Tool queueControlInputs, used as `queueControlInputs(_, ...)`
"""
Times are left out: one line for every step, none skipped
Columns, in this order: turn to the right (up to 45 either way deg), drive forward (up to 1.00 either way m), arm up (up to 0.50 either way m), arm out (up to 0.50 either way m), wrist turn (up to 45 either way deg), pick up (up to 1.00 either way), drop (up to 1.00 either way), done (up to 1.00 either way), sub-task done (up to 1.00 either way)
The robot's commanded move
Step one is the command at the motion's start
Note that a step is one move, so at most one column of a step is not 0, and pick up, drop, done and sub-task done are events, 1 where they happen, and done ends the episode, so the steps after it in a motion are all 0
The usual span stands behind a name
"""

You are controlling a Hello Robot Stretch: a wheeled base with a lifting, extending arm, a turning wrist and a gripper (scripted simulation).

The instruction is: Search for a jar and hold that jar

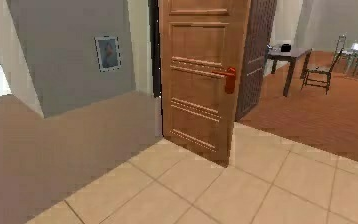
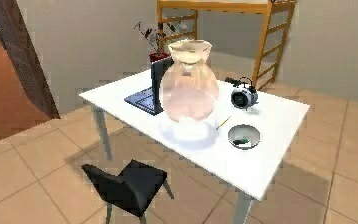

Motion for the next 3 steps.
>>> queueControlInputs(45.0, 0.00, 0.00, 0.00, 0.0, 0.00, 0.00, 0.00, 0.00)
queueControlInputs(36.0, 0.00, 0.00, 0.00, 0.0, 0.00, 0.00, 0.00, 0.00)
queueControlInputs(0.0, 0.45, 0.00, 0.00, 0.0, 0.00, 0.00, 0.00, 0.00)
